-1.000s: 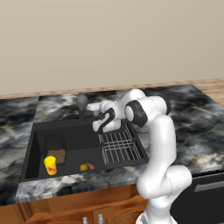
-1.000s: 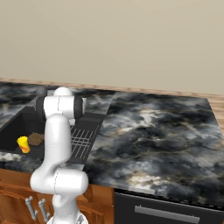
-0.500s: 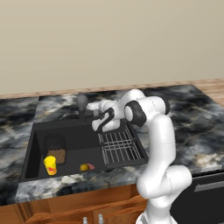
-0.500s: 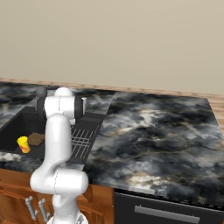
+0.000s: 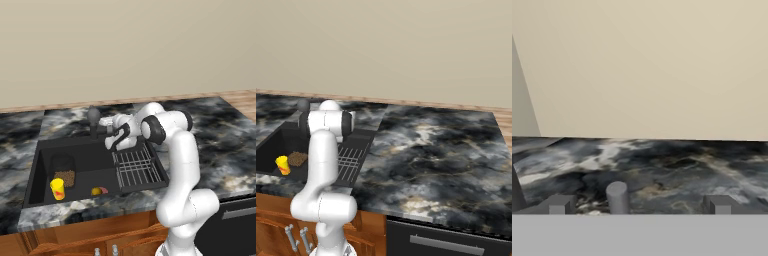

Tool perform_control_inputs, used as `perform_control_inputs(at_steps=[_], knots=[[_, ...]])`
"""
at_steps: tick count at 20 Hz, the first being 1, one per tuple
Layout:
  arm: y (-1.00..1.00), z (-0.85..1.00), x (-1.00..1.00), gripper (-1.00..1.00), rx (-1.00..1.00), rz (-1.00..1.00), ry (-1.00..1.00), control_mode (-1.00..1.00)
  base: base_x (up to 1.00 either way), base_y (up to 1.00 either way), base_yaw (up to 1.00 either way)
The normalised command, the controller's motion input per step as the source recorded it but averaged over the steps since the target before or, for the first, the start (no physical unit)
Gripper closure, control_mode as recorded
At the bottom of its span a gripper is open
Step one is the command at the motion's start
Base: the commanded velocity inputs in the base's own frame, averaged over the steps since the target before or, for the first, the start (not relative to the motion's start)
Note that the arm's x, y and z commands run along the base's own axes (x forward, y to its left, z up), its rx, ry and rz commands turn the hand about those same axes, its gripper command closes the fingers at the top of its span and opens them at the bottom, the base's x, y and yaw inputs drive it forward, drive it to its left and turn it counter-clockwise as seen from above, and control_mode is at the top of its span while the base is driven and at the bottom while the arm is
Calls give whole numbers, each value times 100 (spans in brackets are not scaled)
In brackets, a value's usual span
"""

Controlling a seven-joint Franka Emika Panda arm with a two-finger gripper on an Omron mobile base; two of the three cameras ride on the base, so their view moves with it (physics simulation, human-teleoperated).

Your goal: Pick the jar and cup and place them in the sink. Then turn on the water.

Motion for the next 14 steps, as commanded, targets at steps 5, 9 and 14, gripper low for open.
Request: perform_control_inputs(at_steps=[5, 9, 14], knots=[[0, -7, 9, -100, 0, 0, -3, -100, 0, 0, 0], [0, -8, 7, -100, 0, 0, -3, -100, 0, 0, 0], [0, -8, 0, -100, 0, 0, -3, -100, 0, 0, 0]])
